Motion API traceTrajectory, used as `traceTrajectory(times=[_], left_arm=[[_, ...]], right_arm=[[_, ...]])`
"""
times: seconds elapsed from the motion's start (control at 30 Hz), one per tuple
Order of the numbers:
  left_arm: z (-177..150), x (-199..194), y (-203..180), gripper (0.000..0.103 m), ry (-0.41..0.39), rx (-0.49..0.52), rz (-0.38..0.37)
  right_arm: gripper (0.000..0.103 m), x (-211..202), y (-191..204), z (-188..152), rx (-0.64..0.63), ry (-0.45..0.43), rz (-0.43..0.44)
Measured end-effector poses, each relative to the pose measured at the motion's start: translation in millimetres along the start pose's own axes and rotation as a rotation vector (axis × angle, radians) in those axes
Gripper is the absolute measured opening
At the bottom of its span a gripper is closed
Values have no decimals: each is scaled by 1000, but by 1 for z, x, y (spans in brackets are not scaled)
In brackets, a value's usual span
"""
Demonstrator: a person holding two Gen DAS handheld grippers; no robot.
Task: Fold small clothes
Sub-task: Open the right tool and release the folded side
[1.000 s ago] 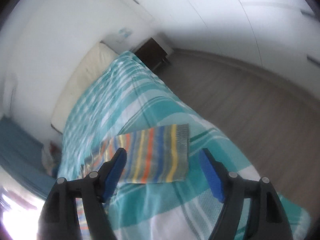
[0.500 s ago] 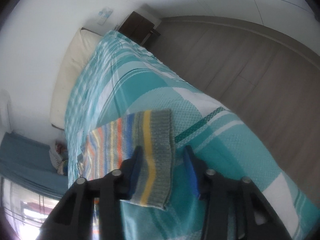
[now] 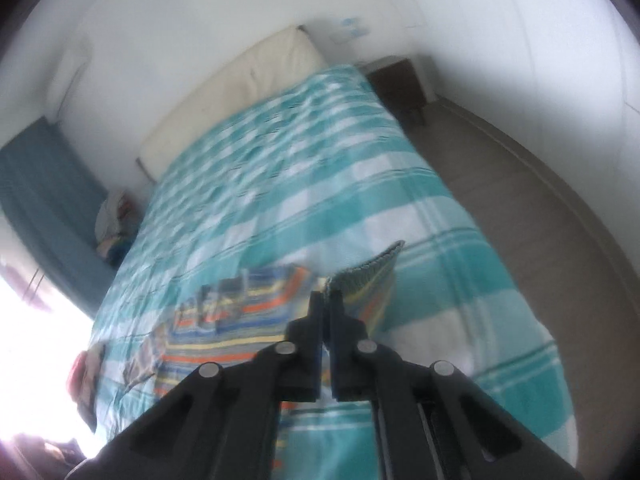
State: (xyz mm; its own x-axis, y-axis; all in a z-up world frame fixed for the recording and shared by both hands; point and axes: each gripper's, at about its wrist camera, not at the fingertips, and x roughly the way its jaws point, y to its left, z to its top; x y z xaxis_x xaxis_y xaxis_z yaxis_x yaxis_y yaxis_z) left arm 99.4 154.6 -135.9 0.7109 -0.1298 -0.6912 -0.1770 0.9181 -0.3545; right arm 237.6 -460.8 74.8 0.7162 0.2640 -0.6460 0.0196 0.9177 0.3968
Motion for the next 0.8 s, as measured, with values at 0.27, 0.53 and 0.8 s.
traceTrajectory(times=[0.27,0.53,0.8], left_arm=[[2,-8,8,93,-20,-12,9],[5,-10,8,93,-23,-3,11],[3,-5,0,93,10,27,12]], right_arm=[[4,119,157,-20,-160,143,180],[61,154,145,-54,7,227,302],[63,108,67,-100,-106,224,69]])
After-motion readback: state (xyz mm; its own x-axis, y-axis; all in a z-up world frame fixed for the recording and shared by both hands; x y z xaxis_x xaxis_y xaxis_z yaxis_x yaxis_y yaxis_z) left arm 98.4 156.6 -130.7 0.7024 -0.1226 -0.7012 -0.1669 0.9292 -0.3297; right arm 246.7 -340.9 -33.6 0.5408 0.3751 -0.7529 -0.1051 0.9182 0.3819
